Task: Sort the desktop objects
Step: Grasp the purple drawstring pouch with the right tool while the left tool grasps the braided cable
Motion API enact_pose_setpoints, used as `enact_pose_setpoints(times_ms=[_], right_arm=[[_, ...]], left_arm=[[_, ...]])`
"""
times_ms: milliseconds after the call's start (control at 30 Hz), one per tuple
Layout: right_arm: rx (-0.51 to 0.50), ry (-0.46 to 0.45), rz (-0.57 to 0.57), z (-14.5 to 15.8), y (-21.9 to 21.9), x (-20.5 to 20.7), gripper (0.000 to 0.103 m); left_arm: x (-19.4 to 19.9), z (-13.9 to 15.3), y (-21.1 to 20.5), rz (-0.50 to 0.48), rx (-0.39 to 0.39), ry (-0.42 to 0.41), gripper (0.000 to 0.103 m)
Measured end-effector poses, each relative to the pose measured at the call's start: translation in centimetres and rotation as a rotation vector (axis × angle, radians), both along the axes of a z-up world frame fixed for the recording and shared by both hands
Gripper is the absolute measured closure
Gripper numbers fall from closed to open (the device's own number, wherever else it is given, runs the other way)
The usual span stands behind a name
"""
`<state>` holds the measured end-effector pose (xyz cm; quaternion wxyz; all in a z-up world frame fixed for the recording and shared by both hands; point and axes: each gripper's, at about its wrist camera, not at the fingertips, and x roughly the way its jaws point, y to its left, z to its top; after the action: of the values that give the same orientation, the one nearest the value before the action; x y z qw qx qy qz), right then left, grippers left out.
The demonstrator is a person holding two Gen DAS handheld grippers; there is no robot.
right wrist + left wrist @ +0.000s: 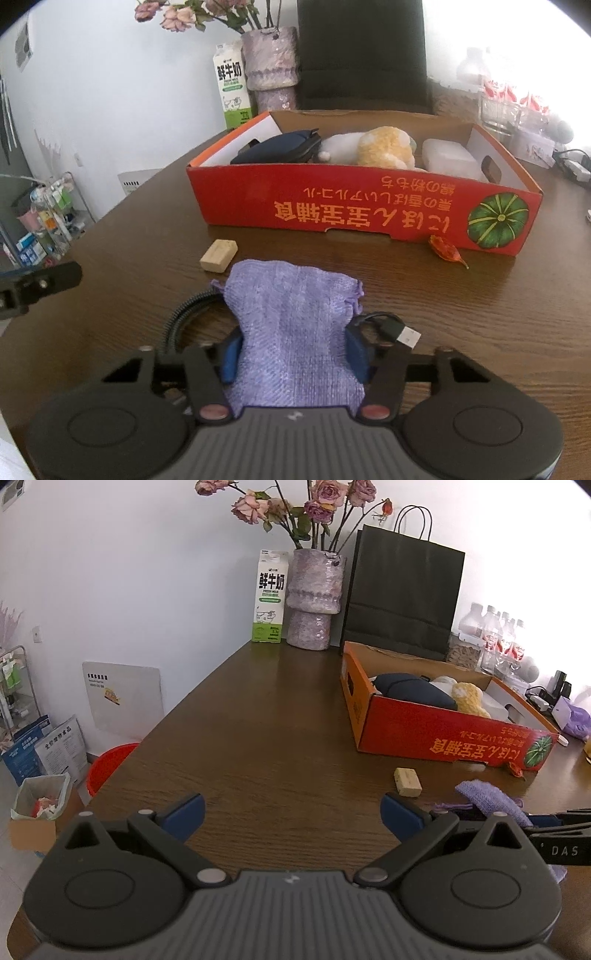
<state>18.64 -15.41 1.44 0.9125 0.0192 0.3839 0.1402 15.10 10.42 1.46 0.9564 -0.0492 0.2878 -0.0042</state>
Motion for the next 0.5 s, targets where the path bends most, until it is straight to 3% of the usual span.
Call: enact_pose_setpoints(times_ms=[200, 500], right_arm=[[0.023, -0.017, 0.009, 0.8, -0.6, -0.7, 0.080], [0.050, -0.068, 0.002, 2.5, -2.8, -1.3, 0.088]], left_arm=[[0.0, 0.3, -0.9, -0.017, 0.008, 0.001, 0.000], [0.3, 0.9, -3.8, -0.070, 0.019, 0.010, 0.000]])
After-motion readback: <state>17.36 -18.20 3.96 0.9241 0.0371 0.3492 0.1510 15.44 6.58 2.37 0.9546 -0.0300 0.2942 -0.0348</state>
